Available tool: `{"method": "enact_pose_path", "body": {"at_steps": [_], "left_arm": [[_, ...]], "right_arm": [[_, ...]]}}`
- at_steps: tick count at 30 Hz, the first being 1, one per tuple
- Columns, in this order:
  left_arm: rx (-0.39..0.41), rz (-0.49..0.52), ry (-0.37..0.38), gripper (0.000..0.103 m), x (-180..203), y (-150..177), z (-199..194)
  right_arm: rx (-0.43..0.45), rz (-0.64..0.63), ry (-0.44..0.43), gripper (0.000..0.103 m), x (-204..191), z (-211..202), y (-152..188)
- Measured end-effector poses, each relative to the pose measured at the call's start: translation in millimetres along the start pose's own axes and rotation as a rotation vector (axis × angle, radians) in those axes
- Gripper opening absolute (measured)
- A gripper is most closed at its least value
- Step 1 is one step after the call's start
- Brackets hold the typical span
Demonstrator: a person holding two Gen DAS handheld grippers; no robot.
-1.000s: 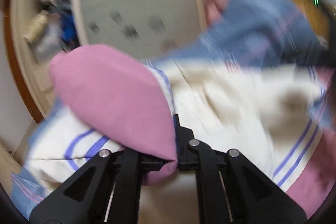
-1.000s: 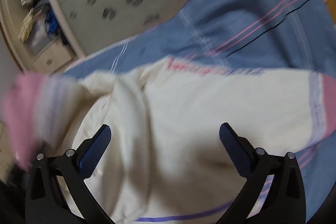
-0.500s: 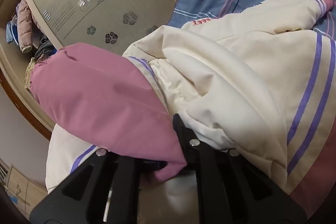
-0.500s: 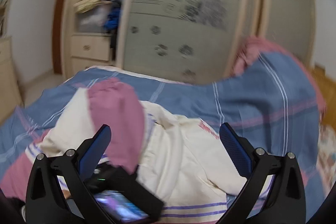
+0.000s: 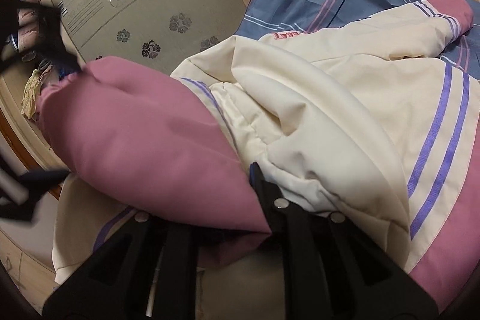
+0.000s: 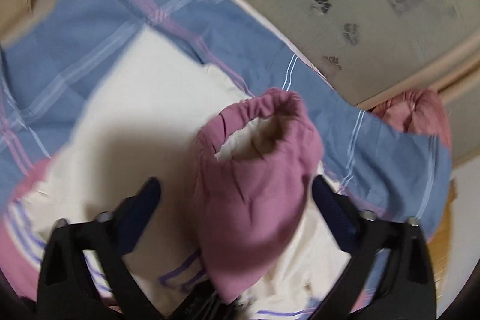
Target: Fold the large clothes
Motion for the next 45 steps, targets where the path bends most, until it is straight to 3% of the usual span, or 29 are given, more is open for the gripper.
{"method": "enact_pose_path", "body": {"at_steps": [1,6,8,11,16,17,19,21,23,28,30,31,32,34,35,37,38,41,43,45], "left_arm": [[0.0,0.004,0.002,0.012,0,0,0],[0.0,0.002,0.013,0.013,-2,1,-1],[-0.001,0.004,0.012,0.013,-1,0,-1],[-0.003,0.009,0.006,0.013,1,0,0],[-0.012,0.001,0.016,0.014,1,1,2],[-0.013,0.001,0.017,0.014,1,1,2],[-0.014,0.003,0.014,0.015,2,2,2],[-0.015,0.009,0.008,0.016,3,2,1],[-0.014,0.011,0.0,0.016,4,2,1],[-0.013,0.011,-0.004,0.017,3,2,1],[-0.013,0.012,-0.007,0.017,2,3,1],[-0.014,0.011,-0.008,0.017,2,3,1],[-0.015,0.011,-0.009,0.017,3,2,1],[-0.015,0.014,-0.011,0.017,4,2,1],[-0.016,0.014,-0.011,0.017,4,2,1],[-0.015,0.013,-0.01,0.017,5,1,0],[-0.014,0.012,-0.01,0.017,5,1,0],[-0.013,0.006,-0.004,0.018,3,2,1],[-0.01,0.006,-0.003,0.02,2,2,1],[-0.009,0.017,-0.006,0.025,4,2,0]], "right_arm": [[-0.011,0.028,0.026,0.023,6,2,3],[0.127,0.251,-0.168,0.02,64,-15,35],[0.171,0.43,-0.258,0.02,108,-8,74],[0.159,0.703,-0.366,0.02,154,30,140],[0.118,0.945,-0.525,0.022,149,103,223],[0.105,0.97,-0.567,0.024,140,125,239],[0.065,0.992,-0.604,0.057,125,158,255],[0.044,1.032,-0.713,0.065,122,180,261],[0.071,1.084,-0.783,0.065,130,177,266],[0.081,1.087,-0.841,0.067,134,173,274],[0.09,1.088,-0.807,0.067,146,162,278],[0.137,1.079,-0.733,0.068,158,145,282],[0.191,1.075,-0.605,0.069,172,124,285],[0.33,1.095,-0.385,0.091,196,83,297],[0.413,1.105,-0.338,0.095,200,65,294],[0.567,1.084,-0.358,0.099,196,44,279],[0.572,1.043,-0.39,0.099,188,47,265],[0.391,0.899,-0.458,0.099,139,103,216],[0.263,0.946,-0.586,0.099,120,149,208],[0.228,0.992,-0.665,0.101,115,170,210]]}}
Point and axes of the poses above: each gripper's, at about its wrist camera, not at the fingertips, and z roughly the way its jaws point, x to its right, y to its underside, the point moved 6 cm from there along z, roughly the way its jaws point, and after that the axes turned 8 degrees about -x, right-handed, at the moved point
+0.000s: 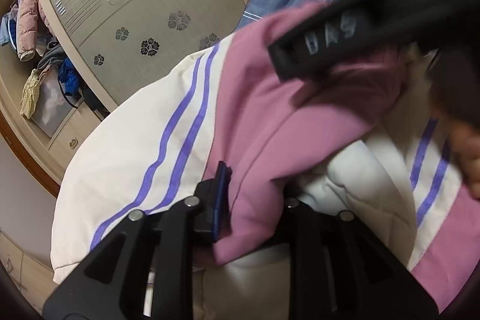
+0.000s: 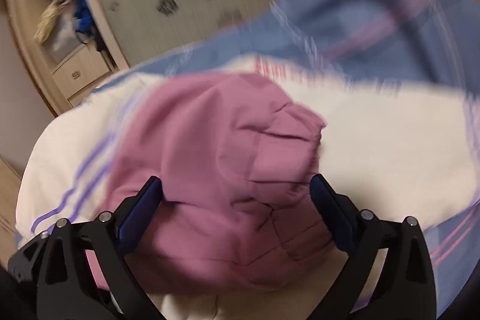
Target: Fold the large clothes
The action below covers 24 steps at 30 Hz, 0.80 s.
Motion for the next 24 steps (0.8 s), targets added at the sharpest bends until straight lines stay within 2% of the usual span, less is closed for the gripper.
{"method": "enact_pose_path", "body": {"at_steps": [2,3,4,5,6,7,8,9,10,11,13,14,16,18,20,23,24], "left_arm": [[0.004,0.019,-0.032,0.032,2,0,-4],[0.003,0.022,-0.047,0.044,2,1,-5],[-0.001,0.018,-0.062,0.05,-1,2,-8],[-0.008,0.008,-0.052,0.063,-6,4,-14],[-0.007,-0.012,-0.037,0.083,-12,6,-21],[0.001,-0.04,-0.016,0.097,-19,7,-30],[0.026,-0.074,0.027,0.101,-27,10,-43],[0.052,-0.09,0.067,0.101,-33,12,-58],[0.072,-0.081,0.07,0.101,-39,14,-71],[0.101,-0.05,0.049,0.101,-43,15,-85],[0.166,0.052,-0.046,0.101,-57,23,-112],[0.169,0.088,-0.091,0.101,-67,31,-119],[0.133,0.103,-0.12,0.101,-89,46,-118],[0.067,0.072,-0.112,0.101,-115,65,-102],[0.025,0.01,-0.153,0.101,-140,78,-81],[-0.048,-0.175,-0.18,0.101,-175,94,-41],[-0.066,-0.207,-0.174,0.096,-178,96,-34]], "right_arm": [[-0.003,0.027,-0.019,0.102,1,-2,-3],[0.001,0.028,-0.013,0.102,0,-2,-4],[0.001,0.018,0.003,0.102,-1,-1,-3],[0.0,0.004,0.02,0.102,-3,0,-2],[-0.003,-0.004,0.034,0.102,-5,-3,-1],[-0.005,-0.009,0.039,0.102,-6,-4,-3],[-0.005,-0.011,0.038,0.102,-5,-7,-2],[-0.006,-0.009,0.034,0.102,-7,-4,-3],[-0.008,-0.006,0.028,0.102,-7,-4,-3],[-0.01,-0.004,0.024,0.102,-1,3,-5],[-0.011,-0.005,0.023,0.102,0,3,-3],[-0.011,-0.006,0.024,0.102,0,4,-3],[-0.011,-0.006,0.025,0.102,-1,4,-2],[-0.011,-0.007,0.027,0.102,-1,4,-2],[-0.012,-0.005,0.028,0.102,-2,4,-2],[-0.014,-0.003,0.026,0.102,-2,3,-1],[-0.015,-0.007,0.023,0.102,-4,2,-1]]}}
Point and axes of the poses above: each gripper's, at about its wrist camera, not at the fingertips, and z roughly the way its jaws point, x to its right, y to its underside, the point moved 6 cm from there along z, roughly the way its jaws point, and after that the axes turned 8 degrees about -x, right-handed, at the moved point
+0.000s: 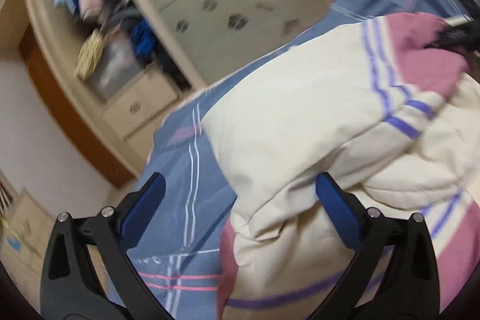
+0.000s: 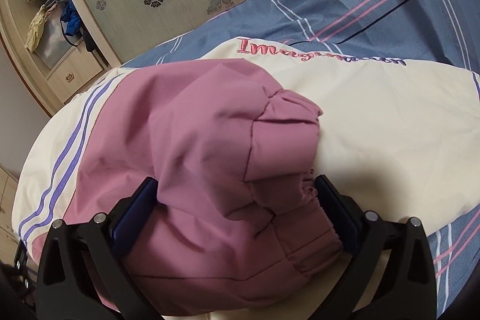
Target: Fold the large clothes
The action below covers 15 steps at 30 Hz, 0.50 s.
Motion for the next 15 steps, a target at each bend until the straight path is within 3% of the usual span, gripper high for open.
{"method": "enact_pose_path", "body": {"at_steps": [2,3,4,6,8,10,14,15], "left_arm": [[-0.034,0.03,0.012,0.076,5,5,7],[-0.031,0.072,0.032,0.073,9,7,5],[-0.024,0.115,0.065,0.073,16,10,0],[-0.015,0.194,0.09,0.087,31,14,-5],[-0.011,0.19,-0.005,0.087,29,10,3],[-0.04,0.108,-0.052,0.083,17,8,14],[-0.085,-0.051,-0.025,0.039,-12,10,26],[-0.081,-0.086,0.002,0.036,-18,11,26]], "right_arm": [[-0.005,-0.017,-0.016,0.102,-4,-2,0],[-0.004,-0.016,-0.016,0.102,-4,-3,0],[-0.006,-0.009,-0.018,0.102,-3,-2,0],[-0.014,0.007,-0.033,0.102,-1,0,0],[-0.016,0.011,-0.034,0.102,-1,0,0],[-0.014,0.004,-0.028,0.102,-1,1,0],[-0.024,0.003,-0.038,0.102,-2,1,1],[-0.036,0.006,-0.049,0.102,-3,0,1]]}}
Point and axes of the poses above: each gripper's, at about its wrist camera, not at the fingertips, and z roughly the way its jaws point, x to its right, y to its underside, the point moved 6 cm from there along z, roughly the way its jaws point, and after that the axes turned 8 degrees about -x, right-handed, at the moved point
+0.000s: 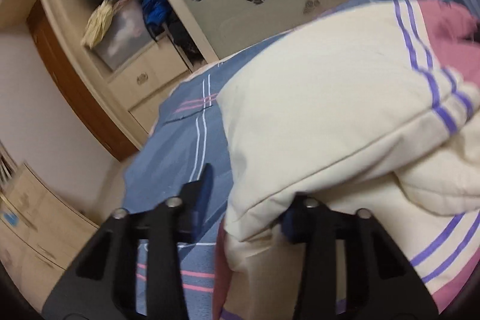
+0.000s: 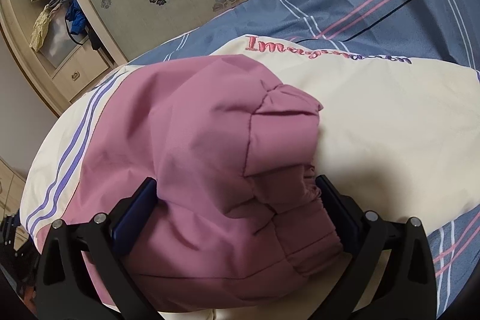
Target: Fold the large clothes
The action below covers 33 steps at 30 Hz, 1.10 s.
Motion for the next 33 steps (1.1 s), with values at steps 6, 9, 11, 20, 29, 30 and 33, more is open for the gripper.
{"method": "enact_pose_path", "body": {"at_steps": [6,9,11,20,29,30,33], "left_arm": [[-0.036,-0.322,0.008,0.03,-58,10,11],[-0.09,-0.495,0.213,0.03,-80,32,33],[-0.135,-0.5,0.232,0.03,-76,38,45],[-0.254,-0.516,0.121,0.088,-90,46,47],[-0.234,0.03,-0.116,0.101,-38,14,-112],[-0.136,0.09,-0.106,0.101,-20,3,-136],[0.018,-0.02,0.042,0.101,7,-35,-166]], "right_arm": [[-0.054,-0.041,-0.142,0.102,-30,-17,5],[-0.095,-0.067,-0.188,0.102,-43,-9,10],[-0.142,-0.065,-0.159,0.102,-42,8,16],[-0.169,-0.023,-0.175,0.102,-34,22,18],[-0.169,-0.02,-0.17,0.102,-39,23,17],[-0.169,-0.021,-0.171,0.102,-38,22,17],[-0.169,-0.022,-0.173,0.102,-39,23,17]]}}
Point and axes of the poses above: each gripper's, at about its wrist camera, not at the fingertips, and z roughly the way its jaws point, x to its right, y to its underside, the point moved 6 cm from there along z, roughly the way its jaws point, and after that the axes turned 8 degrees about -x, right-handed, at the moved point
